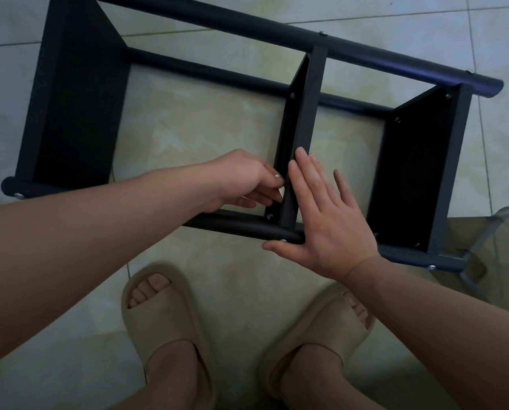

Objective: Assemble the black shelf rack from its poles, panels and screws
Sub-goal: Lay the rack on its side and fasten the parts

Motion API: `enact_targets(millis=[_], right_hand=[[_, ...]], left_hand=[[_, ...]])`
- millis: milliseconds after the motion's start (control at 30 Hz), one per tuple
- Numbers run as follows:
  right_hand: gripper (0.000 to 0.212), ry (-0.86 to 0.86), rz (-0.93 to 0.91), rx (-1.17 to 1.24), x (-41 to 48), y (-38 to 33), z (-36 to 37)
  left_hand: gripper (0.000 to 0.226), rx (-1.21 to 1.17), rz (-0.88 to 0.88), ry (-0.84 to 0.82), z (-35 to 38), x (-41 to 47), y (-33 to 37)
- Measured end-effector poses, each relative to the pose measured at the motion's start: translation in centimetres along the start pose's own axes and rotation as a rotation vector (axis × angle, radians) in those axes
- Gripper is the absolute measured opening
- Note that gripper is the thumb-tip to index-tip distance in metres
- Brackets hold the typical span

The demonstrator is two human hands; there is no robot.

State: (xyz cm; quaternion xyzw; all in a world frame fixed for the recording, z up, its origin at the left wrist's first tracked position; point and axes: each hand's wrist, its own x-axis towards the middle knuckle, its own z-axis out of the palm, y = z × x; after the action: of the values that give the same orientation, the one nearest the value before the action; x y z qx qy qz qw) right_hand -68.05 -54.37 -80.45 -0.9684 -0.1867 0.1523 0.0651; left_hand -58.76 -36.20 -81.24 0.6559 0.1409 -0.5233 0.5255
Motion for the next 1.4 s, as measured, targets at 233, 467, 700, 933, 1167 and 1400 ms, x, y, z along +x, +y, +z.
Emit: enact_targets(millis=[233, 467, 700, 933, 1167, 1400], right_hand=[[0.113, 0.016, 0.000, 0.008, 0.0, 0.0, 0.1], [0.114, 0.029, -0.004, -0.001, 0.0, 0.1, 0.2], [0.113, 0.037, -0.005, -0.002, -0.1, 0.0, 0.3], [0.113, 0.029, -0.007, -0.006, 0.0, 0.1, 0.2], [0.113, 0.026, -0.002, -0.011, 0.0, 0.1, 0.2], [0.113, 0.022, -0.002, -0.003, -0.1, 0.0, 0.2]], left_hand=[[0.013, -0.027, -0.022, -0.002, 0.0, -0.1, 0.0], [0.014, 0.012, 0.000, -0.027, 0.1, 0.0, 0.0], [0.015, 0.084, 0.022, -0.064, -0.5, 0.0, -0.1], [0.017, 0.165, 0.049, -0.128, -1.6, -0.6, -0.8], [0.014, 0.311, 0.054, -0.248, -2.6, -1.1, -1.3], [0.015, 0.485, 0.105, -0.276, -2.4, -1.2, -1.5]])
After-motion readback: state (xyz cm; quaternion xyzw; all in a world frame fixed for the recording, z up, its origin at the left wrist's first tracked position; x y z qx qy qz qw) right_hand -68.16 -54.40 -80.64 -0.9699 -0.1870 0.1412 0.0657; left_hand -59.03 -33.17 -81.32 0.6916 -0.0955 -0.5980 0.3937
